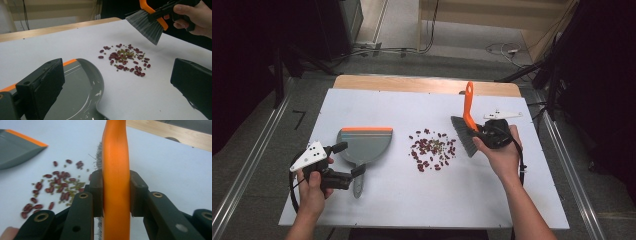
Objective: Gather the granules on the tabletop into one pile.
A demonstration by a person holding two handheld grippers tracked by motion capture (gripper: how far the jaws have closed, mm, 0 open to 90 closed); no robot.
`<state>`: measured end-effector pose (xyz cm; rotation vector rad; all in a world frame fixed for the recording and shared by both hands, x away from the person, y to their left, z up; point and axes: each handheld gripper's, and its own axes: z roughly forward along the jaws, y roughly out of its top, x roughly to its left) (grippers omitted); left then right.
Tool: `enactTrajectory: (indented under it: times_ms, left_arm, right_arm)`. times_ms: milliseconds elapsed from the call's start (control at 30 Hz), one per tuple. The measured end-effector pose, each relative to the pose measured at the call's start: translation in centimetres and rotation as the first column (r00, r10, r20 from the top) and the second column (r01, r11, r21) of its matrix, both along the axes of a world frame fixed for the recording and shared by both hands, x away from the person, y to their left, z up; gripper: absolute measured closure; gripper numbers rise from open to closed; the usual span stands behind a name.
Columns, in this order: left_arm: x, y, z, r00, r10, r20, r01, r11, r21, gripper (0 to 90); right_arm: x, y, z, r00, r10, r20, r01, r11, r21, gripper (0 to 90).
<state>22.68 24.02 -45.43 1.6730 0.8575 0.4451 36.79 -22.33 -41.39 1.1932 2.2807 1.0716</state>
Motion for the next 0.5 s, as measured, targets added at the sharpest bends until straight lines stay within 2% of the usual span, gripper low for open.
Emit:
enactTrajectory:
  times_ms: [33,100,167,267,400,500]
  left_arm:
    - [0.0,0.1,0.0,1.0000,0.004,0.000,-0.004,1.0000,0.001,0.0]
    - [0.0,0.3,-0.1,1.0000,0.008,0.001,-0.008,0.9999,-0.007,0.0]
    - [0.0,0.5,-0.1,1.0000,0.008,0.003,-0.008,0.9999,-0.013,0.0]
    - [0.0,0.6,-0.2,1.0000,0.001,-0.001,-0.001,0.9998,-0.021,0.0]
    - [0.0,0.5,-0.2,1.0000,-0.007,-0.001,0.007,0.9999,-0.013,0.0]
    - [-0.1,0.5,-0.1,0.9999,-0.012,0.002,0.012,0.9998,-0.018,0.0]
  right_arm:
    - [0.9,0.2,-0.1,0.9998,-0.012,-0.013,0.012,0.999,-0.030,68.2]
    - [1.2,0.3,-0.1,0.9997,-0.018,-0.016,0.018,0.999,-0.043,68.2]
    - [2.2,0.6,-0.2,0.9987,-0.028,-0.043,0.025,0.997,-0.077,68.2]
    - [3.4,1.5,-0.4,0.9963,-0.047,-0.072,0.036,0.988,-0.152,68.3]
    - [4.8,2.9,-0.7,0.9920,-0.068,-0.107,0.039,0.966,-0.255,68.3]
    - [5.4,4.1,-1.1,0.9910,-0.081,-0.106,0.041,0.941,-0.336,68.3]
